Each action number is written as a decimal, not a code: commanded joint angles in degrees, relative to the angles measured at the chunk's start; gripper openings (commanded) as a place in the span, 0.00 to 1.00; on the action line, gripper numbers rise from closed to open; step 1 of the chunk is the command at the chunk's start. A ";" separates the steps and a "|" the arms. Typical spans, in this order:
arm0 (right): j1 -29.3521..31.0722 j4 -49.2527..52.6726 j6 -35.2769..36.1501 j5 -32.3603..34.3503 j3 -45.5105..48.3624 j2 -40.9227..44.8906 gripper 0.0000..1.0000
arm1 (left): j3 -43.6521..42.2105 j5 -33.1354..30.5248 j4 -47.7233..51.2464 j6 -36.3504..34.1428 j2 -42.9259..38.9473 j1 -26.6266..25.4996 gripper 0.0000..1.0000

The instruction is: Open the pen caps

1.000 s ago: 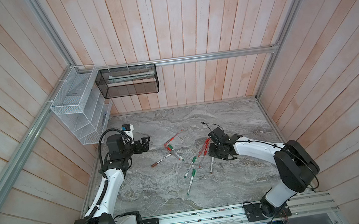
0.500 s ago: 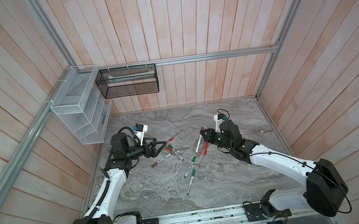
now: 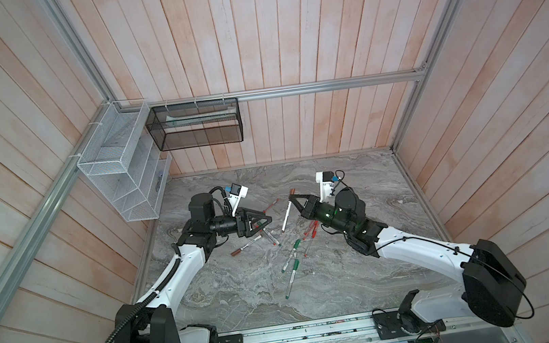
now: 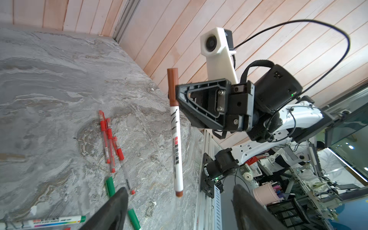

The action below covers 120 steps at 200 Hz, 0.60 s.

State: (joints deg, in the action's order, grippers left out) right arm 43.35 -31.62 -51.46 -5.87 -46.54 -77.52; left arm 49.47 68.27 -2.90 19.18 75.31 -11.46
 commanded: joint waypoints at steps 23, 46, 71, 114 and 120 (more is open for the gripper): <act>2.07 -7.29 -0.48 -2.88 -1.64 -3.21 0.06 | 1.63 2.38 -4.41 3.03 2.02 -2.13 0.63; 2.39 -8.17 -1.27 -3.24 -2.83 -4.46 0.06 | 2.81 1.26 -2.22 2.20 2.73 -2.77 0.60; 2.97 -9.52 -1.02 -4.69 -3.89 -6.02 0.06 | 2.27 0.41 -2.77 1.80 2.99 -3.41 0.50; 3.12 -11.10 -1.73 -5.51 -4.52 -7.36 0.06 | 2.52 -0.21 -2.31 1.35 3.54 -3.77 0.19; 3.14 -10.70 -1.56 -5.60 -4.69 -7.47 0.06 | 2.53 -0.29 -2.16 1.21 3.53 -3.78 0.17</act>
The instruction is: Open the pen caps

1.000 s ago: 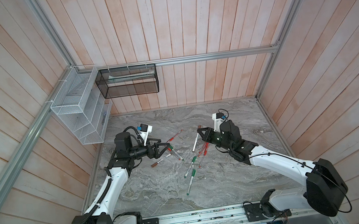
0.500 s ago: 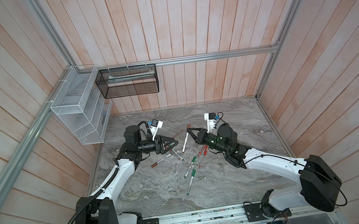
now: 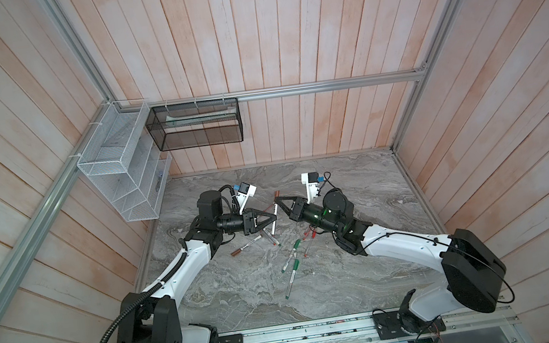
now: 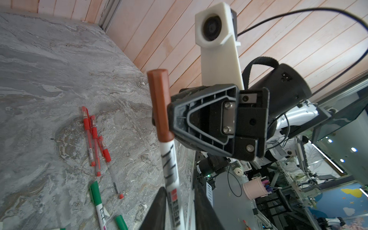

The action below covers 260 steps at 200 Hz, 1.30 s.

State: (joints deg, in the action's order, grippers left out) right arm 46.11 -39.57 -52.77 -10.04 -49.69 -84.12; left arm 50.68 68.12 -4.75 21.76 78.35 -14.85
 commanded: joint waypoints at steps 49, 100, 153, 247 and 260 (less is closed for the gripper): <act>0.74 -3.68 -0.58 -1.53 -1.52 -1.22 0.05 | 1.01 -0.86 -0.47 -1.59 0.66 -0.66 0.29; 0.96 -4.52 -0.54 -1.51 -0.94 -1.04 0.05 | 0.92 -1.45 0.66 -3.01 0.42 -0.91 0.05; -0.40 -7.63 -0.90 -1.02 1.10 0.40 0.24 | -0.20 -0.26 1.68 -4.63 -0.64 -1.22 0.00; -1.12 -8.68 -2.66 -4.19 0.65 -2.39 0.25 | -1.22 0.85 -0.15 -3.68 -1.53 -1.28 0.00; -1.11 -8.64 -2.91 -4.42 0.47 -2.76 0.25 | -0.44 0.64 1.74 -4.47 -1.48 -1.32 0.00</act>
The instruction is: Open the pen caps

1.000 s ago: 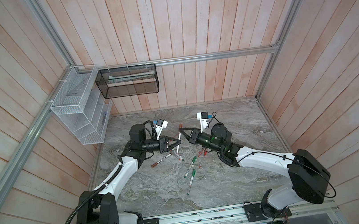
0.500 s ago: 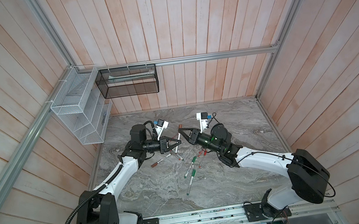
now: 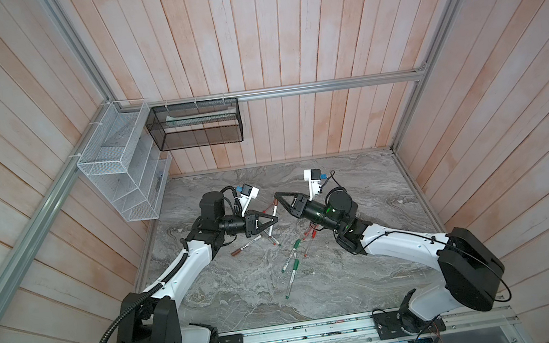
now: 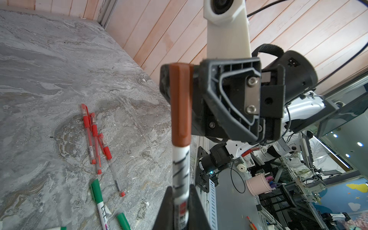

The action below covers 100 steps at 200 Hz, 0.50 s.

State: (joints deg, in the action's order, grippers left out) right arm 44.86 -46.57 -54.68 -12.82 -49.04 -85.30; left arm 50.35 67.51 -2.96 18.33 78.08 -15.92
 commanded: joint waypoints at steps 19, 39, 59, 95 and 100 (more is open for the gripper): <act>0.66 -2.72 -1.14 -1.50 0.00 -1.87 0.25 | -0.61 1.53 -0.92 -0.17 -1.34 -0.25 0.00; 0.67 -2.26 -1.05 -2.12 -0.53 -2.67 0.17 | -1.05 1.33 -1.60 -0.51 -1.43 -0.25 0.00; 0.37 -1.72 -0.55 -0.57 -0.65 -1.45 0.04 | -0.58 1.45 0.52 -1.67 -1.40 -0.25 0.00; -3.90 -1.55 -1.55 -1.85 -0.51 0.36 0.00 | -3.27 1.71 -0.15 -1.90 -2.57 -0.85 0.00; -4.65 -1.82 -1.87 -2.18 -0.68 0.66 0.00 | -3.48 1.99 -0.19 -1.66 -2.72 -0.93 0.00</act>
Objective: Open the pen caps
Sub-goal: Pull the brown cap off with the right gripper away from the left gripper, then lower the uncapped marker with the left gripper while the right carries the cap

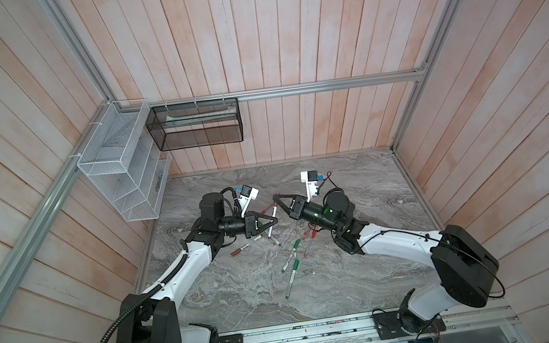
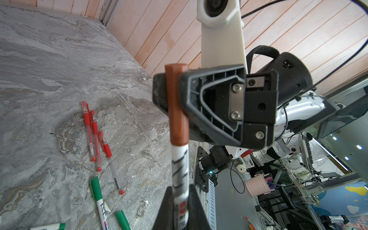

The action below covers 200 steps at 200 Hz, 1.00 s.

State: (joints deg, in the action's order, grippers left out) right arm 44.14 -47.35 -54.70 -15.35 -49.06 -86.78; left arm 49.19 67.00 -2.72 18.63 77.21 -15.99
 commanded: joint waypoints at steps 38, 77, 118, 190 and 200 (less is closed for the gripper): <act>-9.32 -3.83 -4.48 1.14 -1.40 3.49 0.00 | -8.09 7.82 -11.28 4.70 -3.12 -1.46 0.00; -11.94 -7.36 -6.65 1.47 -0.39 3.84 0.00 | -8.55 6.56 -6.45 -0.17 -4.41 -1.50 0.00; -12.23 -6.25 -5.94 2.11 1.45 6.13 0.00 | -7.27 3.10 -5.56 0.64 -4.21 0.11 0.00; -15.71 19.26 5.47 5.46 6.10 20.66 0.00 | 2.36 -27.89 12.25 -13.85 -3.74 9.85 0.00; -16.31 23.16 6.40 5.52 5.99 22.20 0.00 | 4.10 -32.67 14.14 -15.58 -2.79 11.32 0.00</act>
State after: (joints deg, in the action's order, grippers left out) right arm 29.15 -36.93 -53.74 -11.92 -43.99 -67.79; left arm 49.43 48.86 4.89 9.80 73.80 -7.35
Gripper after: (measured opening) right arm 0.117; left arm 0.113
